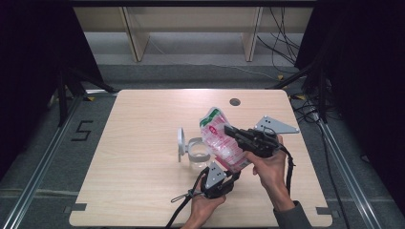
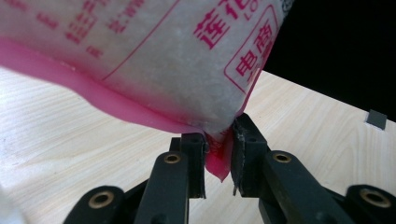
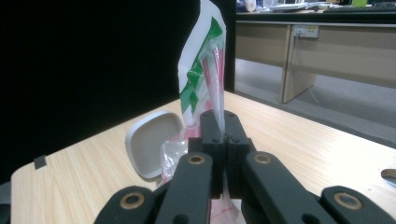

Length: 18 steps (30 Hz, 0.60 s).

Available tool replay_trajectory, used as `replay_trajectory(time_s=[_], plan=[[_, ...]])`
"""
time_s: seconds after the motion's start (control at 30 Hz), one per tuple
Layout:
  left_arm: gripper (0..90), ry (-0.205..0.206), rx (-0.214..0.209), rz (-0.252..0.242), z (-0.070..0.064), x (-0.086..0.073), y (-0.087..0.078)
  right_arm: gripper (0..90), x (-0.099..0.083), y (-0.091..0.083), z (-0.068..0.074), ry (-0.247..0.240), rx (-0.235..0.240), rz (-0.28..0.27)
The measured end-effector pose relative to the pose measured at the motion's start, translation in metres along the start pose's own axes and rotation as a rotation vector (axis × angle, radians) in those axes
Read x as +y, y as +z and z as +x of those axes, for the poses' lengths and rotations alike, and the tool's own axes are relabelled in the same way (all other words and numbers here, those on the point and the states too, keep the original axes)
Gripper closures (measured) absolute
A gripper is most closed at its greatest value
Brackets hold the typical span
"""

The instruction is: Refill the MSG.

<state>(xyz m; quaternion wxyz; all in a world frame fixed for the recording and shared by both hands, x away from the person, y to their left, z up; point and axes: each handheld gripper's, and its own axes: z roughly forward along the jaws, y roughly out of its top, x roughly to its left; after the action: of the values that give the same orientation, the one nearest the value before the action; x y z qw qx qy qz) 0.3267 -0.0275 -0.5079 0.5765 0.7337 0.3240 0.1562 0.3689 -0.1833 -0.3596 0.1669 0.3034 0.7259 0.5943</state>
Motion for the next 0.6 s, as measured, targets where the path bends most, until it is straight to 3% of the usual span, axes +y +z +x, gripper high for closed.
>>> replay_trajectory(time_s=[0.03,0.13,0.2,0.23,0.27,0.37,0.4,0.43,0.47,0.53,0.6], plan=[[77.0,-0.002,0.003,0.001,0.000,0.000,0.001,90.0,0.001,0.003,-0.001,-0.039,-0.004,-0.004],[77.1,-0.034,-0.002,-0.024,-0.003,-0.001,0.007,90.0,0.001,0.007,-0.001,-0.035,-0.011,0.010],[77.2,-0.030,-0.001,-0.024,-0.004,-0.001,0.009,90.0,0.000,0.009,0.000,-0.023,-0.026,0.030],[77.2,-0.029,0.010,-0.007,-0.004,-0.001,0.009,90.0,0.000,0.011,-0.002,-0.042,-0.024,0.026],[77.2,-0.062,-0.004,-0.029,-0.005,-0.002,0.012,90.0,0.000,0.011,-0.001,-0.031,-0.039,0.041],[77.3,-0.060,-0.004,-0.043,-0.007,-0.003,0.015,90.0,0.000,0.015,-0.002,-0.036,-0.044,0.044],[77.3,-0.060,-0.005,-0.039,-0.007,-0.003,0.015,90.0,0.001,0.017,-0.003,-0.060,-0.054,0.047],[77.4,-0.067,-0.006,-0.042,-0.007,-0.003,0.015,90.0,0.000,0.018,-0.002,-0.046,-0.055,0.056],[77.3,-0.064,-0.004,-0.041,-0.007,-0.003,0.015,90.0,0.000,0.020,-0.004,-0.072,-0.050,0.048],[77.4,-0.078,-0.008,-0.057,-0.007,-0.003,0.016,90.0,0.000,0.021,-0.003,-0.050,-0.041,0.051],[77.4,-0.053,0.009,-0.043,-0.005,-0.003,0.015,90.0,0.001,0.021,-0.003,-0.041,-0.047,0.048]])
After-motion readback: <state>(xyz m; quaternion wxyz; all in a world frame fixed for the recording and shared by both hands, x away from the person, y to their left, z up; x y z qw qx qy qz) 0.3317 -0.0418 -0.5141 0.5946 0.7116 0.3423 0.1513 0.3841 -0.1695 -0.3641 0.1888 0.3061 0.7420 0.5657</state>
